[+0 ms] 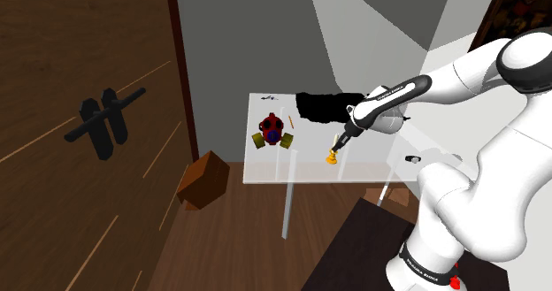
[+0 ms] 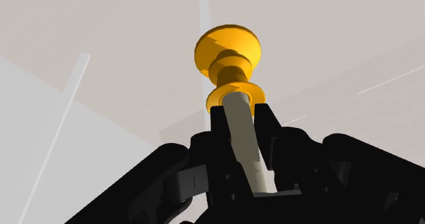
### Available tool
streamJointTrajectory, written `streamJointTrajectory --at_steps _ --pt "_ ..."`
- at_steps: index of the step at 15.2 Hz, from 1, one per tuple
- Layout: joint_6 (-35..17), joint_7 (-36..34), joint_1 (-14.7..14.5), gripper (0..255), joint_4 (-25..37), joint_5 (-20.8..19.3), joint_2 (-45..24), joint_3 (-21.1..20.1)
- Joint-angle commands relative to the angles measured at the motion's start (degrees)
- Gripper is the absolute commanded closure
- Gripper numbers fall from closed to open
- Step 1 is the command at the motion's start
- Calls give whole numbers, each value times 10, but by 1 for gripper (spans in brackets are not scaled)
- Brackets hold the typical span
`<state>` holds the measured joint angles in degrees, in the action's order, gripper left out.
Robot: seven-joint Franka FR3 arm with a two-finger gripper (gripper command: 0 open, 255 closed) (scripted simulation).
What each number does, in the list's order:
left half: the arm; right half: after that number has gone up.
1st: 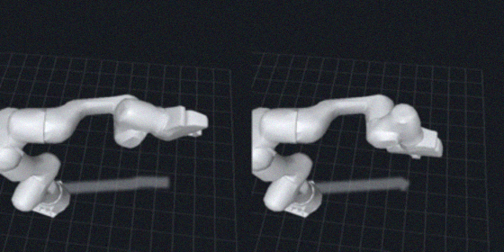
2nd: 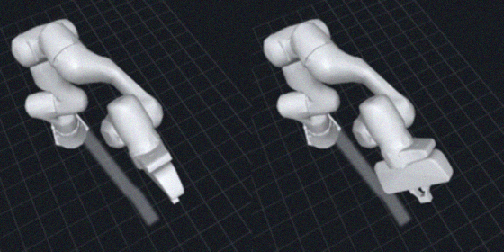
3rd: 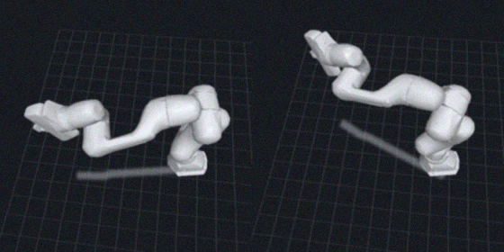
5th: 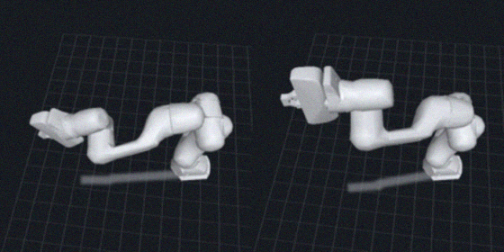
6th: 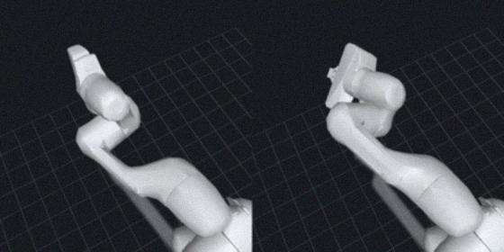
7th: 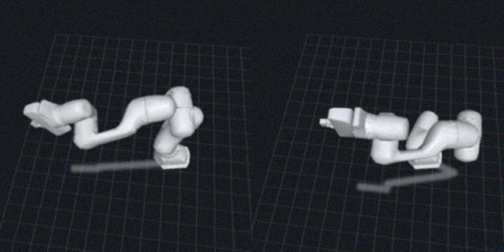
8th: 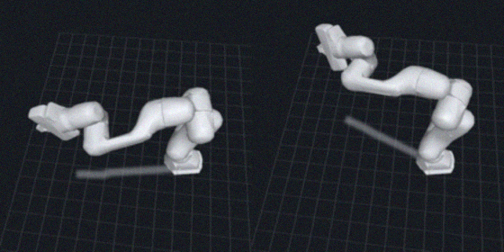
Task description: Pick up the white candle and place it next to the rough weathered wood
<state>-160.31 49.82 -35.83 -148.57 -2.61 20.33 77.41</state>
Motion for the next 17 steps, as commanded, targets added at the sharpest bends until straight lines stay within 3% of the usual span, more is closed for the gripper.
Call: streamJointTrajectory --at_steps 1,7,12,17 --pt "0 0 0 255 0 0 0 0" --pt "0 0 0 255 0 0 0 0" --pt "43 -30 76 255 10 -26 20 -79" --pt "87 -57 128 255 23 -50 43 -137"
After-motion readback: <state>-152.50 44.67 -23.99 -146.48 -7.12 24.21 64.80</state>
